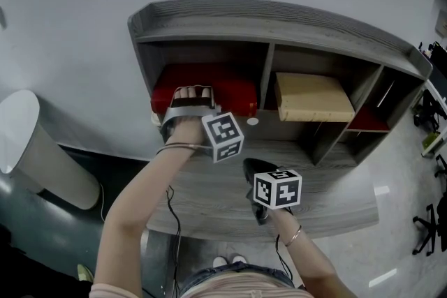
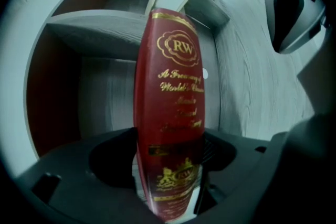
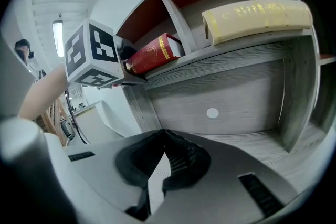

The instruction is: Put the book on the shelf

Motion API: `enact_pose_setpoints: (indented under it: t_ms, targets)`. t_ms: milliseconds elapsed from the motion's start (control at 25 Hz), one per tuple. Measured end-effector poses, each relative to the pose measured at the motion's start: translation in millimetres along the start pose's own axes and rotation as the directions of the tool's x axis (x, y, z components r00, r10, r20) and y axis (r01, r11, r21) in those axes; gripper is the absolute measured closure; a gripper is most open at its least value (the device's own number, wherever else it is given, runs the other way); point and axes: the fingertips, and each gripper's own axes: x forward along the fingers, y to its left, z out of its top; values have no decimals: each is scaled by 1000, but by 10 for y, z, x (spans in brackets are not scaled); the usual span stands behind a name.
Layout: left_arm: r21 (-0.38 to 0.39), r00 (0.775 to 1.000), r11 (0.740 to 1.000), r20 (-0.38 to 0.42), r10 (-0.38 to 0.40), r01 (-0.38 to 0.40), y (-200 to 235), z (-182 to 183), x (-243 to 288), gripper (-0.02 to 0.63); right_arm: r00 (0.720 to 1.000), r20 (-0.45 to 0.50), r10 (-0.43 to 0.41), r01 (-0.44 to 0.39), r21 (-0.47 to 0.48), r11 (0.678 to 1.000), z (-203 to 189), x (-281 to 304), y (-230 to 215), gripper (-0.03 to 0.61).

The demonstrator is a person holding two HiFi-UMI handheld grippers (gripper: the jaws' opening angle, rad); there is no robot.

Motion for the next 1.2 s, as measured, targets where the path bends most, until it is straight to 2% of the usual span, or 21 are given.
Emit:
enact_pose_setpoints:
  t_ms: [200,440,680,960,1200]
  targets:
    - [-25,999,999,18,34,-33,30,9,5,302,1000,-3,0,0,6,1000,7,32,3,569]
    - [-74,995,995,64,78,-73,43,36,-60,268,1000,-8,-6,6,4,1000,-13,40,5,569]
    - [-132,993,990,99,66,-52,-2,23,-211,267,1000,-12,-4,4,-7,1000,-9,36,53,569]
    - [-188,989,980,121,89,-65,-10,-3,-505,267,1000,-3,4,-4,-18,1000,18,-1,153,569]
    - [-237,991,971,123,42,-12,-92,-40,-756,267,1000,3,14,-14,-34,999,9,-61,267,569]
